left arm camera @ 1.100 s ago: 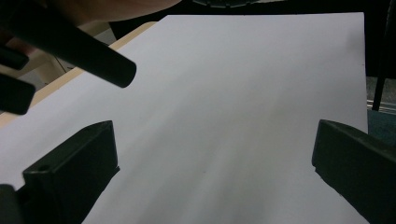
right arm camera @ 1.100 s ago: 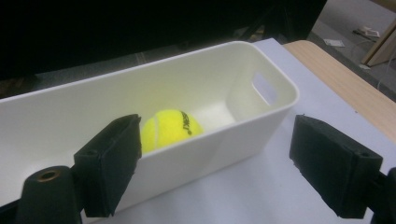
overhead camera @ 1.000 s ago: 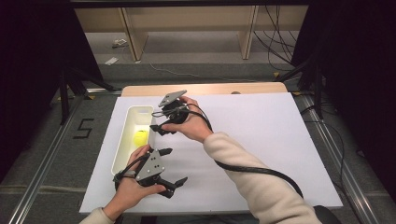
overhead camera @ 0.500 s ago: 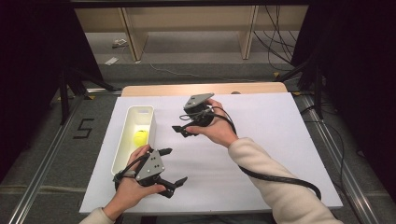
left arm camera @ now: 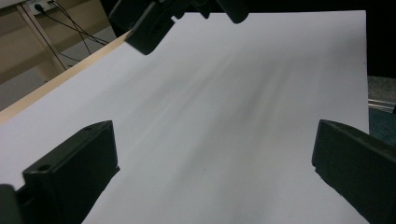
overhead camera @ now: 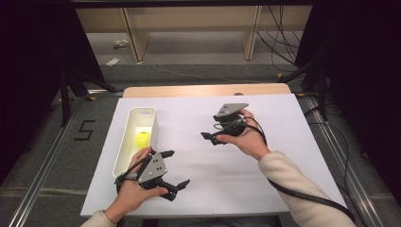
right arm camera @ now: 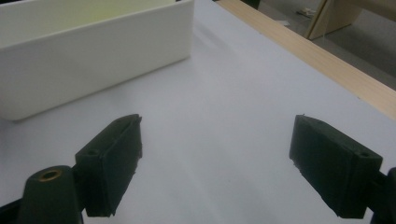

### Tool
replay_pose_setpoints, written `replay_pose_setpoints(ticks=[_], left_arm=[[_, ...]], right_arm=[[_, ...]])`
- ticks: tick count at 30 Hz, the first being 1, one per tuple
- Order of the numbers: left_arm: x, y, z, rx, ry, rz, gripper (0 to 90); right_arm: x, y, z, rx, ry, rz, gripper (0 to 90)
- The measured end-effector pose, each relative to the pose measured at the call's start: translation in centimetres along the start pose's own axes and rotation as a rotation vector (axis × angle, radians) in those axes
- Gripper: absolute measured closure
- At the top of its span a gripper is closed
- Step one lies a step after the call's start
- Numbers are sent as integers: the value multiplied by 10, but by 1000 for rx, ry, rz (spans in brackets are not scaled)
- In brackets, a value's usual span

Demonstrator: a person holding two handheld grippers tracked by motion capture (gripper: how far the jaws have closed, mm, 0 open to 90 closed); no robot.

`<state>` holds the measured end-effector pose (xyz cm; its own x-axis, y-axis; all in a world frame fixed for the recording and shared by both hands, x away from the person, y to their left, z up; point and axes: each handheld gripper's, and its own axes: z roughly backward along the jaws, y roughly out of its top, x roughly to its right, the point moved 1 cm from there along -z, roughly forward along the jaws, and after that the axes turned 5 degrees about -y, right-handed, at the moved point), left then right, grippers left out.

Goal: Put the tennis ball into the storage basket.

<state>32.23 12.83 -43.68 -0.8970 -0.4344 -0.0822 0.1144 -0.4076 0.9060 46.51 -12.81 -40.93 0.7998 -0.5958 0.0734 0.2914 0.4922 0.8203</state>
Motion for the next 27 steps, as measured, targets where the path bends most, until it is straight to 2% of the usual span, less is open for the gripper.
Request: replay_pose_setpoints(ticks=[15, 27], left_arm=[[-1, -1, 0, 0, 15, 5, 0], [-2, -1, 1, 0, 21, 5, 0]], right_arm=[[19, -55, 55, -10, -77, -65, 176], [27, -80, 82, -6, -121, -108, 176]])
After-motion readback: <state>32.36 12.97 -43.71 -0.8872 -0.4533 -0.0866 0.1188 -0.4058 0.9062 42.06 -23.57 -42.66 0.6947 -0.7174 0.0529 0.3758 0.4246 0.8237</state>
